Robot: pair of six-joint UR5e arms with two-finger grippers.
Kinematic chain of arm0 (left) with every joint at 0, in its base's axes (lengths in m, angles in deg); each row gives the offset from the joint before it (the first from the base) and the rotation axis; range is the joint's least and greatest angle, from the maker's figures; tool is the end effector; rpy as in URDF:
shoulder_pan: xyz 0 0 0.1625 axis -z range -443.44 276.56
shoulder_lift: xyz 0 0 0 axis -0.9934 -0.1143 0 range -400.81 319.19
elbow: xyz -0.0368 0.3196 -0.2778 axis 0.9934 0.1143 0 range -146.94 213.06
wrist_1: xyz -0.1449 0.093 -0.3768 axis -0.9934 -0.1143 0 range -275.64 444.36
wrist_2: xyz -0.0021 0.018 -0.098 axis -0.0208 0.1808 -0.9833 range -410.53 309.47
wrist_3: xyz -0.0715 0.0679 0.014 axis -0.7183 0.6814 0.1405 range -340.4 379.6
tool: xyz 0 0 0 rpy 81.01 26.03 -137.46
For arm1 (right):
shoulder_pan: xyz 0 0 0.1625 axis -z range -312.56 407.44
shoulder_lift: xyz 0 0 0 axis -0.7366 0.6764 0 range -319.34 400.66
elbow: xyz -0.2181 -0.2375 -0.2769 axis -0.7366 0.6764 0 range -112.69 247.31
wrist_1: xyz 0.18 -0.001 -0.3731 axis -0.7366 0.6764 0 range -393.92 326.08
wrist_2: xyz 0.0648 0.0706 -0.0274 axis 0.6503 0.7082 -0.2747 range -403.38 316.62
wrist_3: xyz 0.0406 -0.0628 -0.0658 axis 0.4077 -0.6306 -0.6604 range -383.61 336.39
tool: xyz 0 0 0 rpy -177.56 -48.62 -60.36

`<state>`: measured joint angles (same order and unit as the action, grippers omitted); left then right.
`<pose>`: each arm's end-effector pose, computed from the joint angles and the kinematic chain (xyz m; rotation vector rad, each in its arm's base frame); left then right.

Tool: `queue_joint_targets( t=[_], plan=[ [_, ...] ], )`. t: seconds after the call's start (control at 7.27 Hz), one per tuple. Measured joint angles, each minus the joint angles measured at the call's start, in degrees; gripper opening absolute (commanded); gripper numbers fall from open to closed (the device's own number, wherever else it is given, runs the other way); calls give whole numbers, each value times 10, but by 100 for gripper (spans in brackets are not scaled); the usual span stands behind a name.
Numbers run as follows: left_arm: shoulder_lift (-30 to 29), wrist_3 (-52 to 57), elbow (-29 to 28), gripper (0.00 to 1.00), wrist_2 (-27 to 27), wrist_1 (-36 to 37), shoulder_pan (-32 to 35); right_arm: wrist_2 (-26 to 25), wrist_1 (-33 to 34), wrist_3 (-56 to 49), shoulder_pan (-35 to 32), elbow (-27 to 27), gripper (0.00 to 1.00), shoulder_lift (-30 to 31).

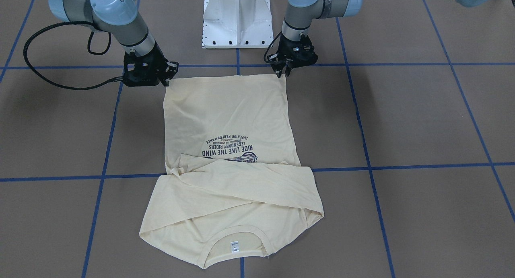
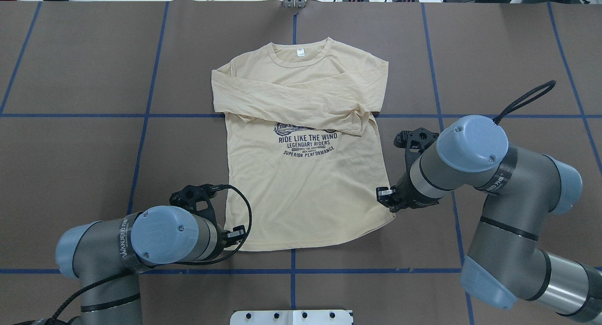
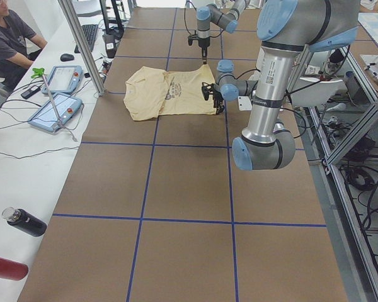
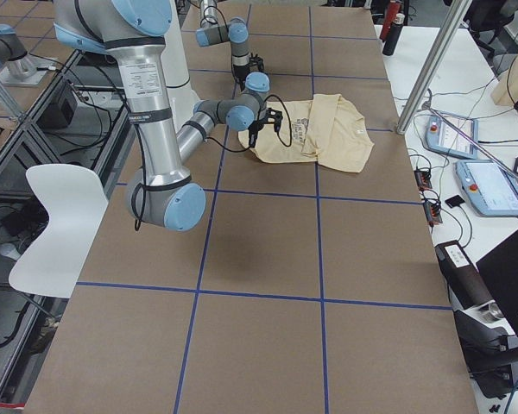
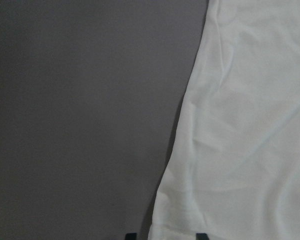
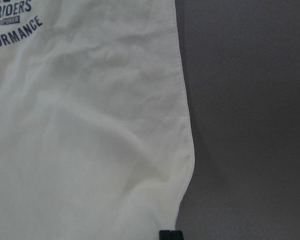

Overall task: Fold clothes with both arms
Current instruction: 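Lower both grippers to the hem edge nearest the robot and grasp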

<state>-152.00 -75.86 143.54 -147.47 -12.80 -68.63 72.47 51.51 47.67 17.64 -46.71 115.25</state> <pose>0.5362 -0.2673 0.2881 -0.0441 0.8605 -0.2801 -0.4325 -0.3512 0.3184 -0.0805 -0.8630 0.0078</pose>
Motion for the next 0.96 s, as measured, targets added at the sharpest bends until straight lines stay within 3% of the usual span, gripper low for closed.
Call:
queue_joint_targets(
  t=[0.41, 0.69, 0.96],
  plan=[
    [-1, 0, -8, 56, 0, 1, -1, -1, 0, 0, 0, 0, 0, 0],
    [-4, 0, -12, 44, 0, 0, -1, 0, -1, 0, 0, 0, 0, 0],
    [-4, 0, -12, 41, 0, 0, -1, 0, -1, 0, -1, 0, 0, 0]
  ],
)
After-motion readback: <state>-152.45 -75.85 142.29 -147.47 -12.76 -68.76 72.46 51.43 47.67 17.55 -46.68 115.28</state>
